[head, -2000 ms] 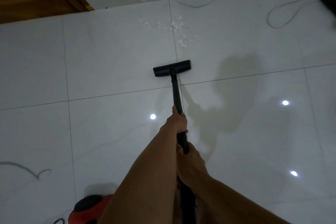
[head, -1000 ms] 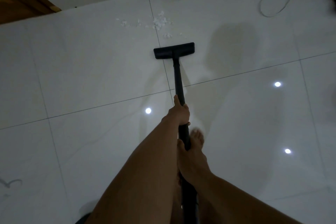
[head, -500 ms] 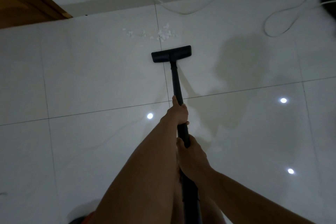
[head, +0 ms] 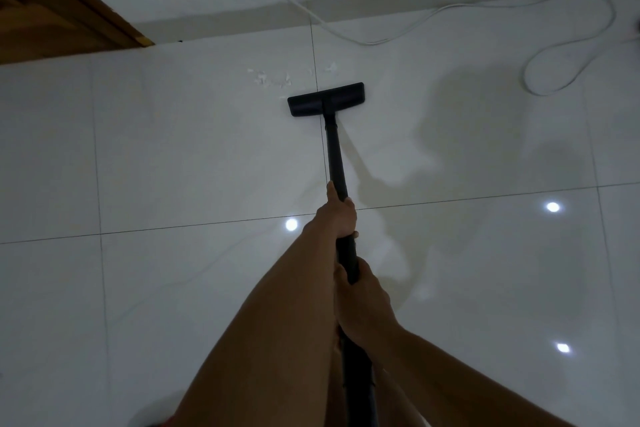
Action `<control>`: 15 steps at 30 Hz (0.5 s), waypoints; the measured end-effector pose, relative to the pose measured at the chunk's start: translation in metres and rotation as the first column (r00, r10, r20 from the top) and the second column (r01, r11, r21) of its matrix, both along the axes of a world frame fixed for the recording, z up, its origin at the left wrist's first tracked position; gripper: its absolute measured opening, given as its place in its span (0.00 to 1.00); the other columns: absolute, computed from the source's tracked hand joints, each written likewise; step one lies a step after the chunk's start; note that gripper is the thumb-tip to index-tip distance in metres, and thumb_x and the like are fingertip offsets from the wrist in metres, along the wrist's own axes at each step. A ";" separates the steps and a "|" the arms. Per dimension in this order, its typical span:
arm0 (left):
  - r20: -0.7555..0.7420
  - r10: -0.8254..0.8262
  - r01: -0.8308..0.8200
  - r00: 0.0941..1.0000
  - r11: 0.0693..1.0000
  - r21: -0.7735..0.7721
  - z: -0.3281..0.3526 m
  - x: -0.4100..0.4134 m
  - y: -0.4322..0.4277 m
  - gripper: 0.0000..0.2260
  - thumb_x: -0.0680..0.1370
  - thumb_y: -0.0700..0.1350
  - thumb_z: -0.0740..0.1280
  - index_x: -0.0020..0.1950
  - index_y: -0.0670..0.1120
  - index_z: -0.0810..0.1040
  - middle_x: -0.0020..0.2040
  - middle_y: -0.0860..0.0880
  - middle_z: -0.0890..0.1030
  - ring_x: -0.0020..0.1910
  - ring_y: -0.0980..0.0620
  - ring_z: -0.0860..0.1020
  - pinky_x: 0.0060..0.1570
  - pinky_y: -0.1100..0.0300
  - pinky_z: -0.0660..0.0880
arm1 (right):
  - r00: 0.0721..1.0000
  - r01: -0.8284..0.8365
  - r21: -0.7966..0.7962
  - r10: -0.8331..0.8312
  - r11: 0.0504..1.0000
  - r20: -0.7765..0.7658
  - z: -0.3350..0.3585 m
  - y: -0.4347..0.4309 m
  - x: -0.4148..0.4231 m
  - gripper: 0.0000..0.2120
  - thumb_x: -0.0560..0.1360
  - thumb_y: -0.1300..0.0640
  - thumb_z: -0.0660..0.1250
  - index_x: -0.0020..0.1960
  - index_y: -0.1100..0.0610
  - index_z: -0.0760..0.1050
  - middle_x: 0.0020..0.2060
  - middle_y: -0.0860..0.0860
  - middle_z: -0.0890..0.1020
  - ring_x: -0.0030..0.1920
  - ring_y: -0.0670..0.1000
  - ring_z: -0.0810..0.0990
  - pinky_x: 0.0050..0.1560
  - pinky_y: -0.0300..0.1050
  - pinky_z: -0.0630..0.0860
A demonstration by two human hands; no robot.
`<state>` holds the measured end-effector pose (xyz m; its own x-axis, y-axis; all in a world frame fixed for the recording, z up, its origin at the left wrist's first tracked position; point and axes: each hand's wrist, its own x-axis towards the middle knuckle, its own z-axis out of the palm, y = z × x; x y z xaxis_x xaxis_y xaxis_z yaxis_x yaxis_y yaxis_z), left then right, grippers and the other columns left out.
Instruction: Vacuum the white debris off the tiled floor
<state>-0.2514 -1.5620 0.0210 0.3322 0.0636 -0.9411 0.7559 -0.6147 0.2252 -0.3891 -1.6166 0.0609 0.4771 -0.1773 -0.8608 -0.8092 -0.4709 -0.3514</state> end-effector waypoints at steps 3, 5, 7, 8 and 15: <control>0.019 -0.043 0.043 0.999 0.999 0.020 0.000 0.013 0.004 0.29 0.88 0.52 0.49 0.83 0.55 0.35 0.39 0.48 0.74 0.34 0.53 0.75 0.38 0.58 0.72 | 0.999 0.033 -0.002 -0.033 0.999 -0.017 -0.009 0.005 0.007 0.31 0.69 0.27 0.48 0.70 0.30 0.60 0.33 0.45 0.84 0.31 0.48 0.84 0.45 0.55 0.84; 0.020 -0.059 0.058 0.998 0.998 0.025 -0.001 0.021 0.006 0.29 0.88 0.52 0.49 0.83 0.56 0.35 0.39 0.48 0.74 0.34 0.53 0.74 0.39 0.57 0.72 | 0.998 0.052 0.005 -0.052 0.999 -0.028 -0.014 0.007 0.011 0.30 0.69 0.27 0.49 0.70 0.29 0.60 0.32 0.47 0.84 0.29 0.49 0.84 0.43 0.56 0.85; 0.022 -0.054 0.053 0.998 0.998 0.023 -0.002 0.027 0.008 0.28 0.88 0.52 0.48 0.83 0.56 0.35 0.42 0.48 0.74 0.34 0.54 0.74 0.42 0.56 0.73 | 0.995 0.091 0.029 -0.089 0.995 -0.044 -0.016 0.009 0.016 0.29 0.69 0.26 0.51 0.69 0.29 0.60 0.31 0.49 0.84 0.26 0.52 0.84 0.41 0.58 0.85; 0.024 -0.049 0.049 0.998 0.999 0.022 -0.004 0.031 0.010 0.28 0.88 0.52 0.48 0.83 0.56 0.35 0.44 0.48 0.74 0.34 0.54 0.74 0.45 0.55 0.74 | 0.994 0.106 0.040 -0.104 0.994 -0.046 -0.014 0.011 0.020 0.28 0.70 0.26 0.52 0.69 0.29 0.59 0.31 0.50 0.84 0.25 0.53 0.84 0.40 0.59 0.85; 0.023 -0.062 0.061 0.998 0.998 0.022 -0.014 0.047 0.018 0.29 0.88 0.53 0.49 0.83 0.56 0.34 0.48 0.46 0.75 0.36 0.52 0.74 0.49 0.53 0.75 | 0.994 0.105 0.027 -0.104 0.994 -0.011 -0.018 0.023 0.038 0.30 0.70 0.24 0.52 0.68 0.32 0.62 0.52 0.53 0.84 0.30 0.52 0.86 0.32 0.54 0.85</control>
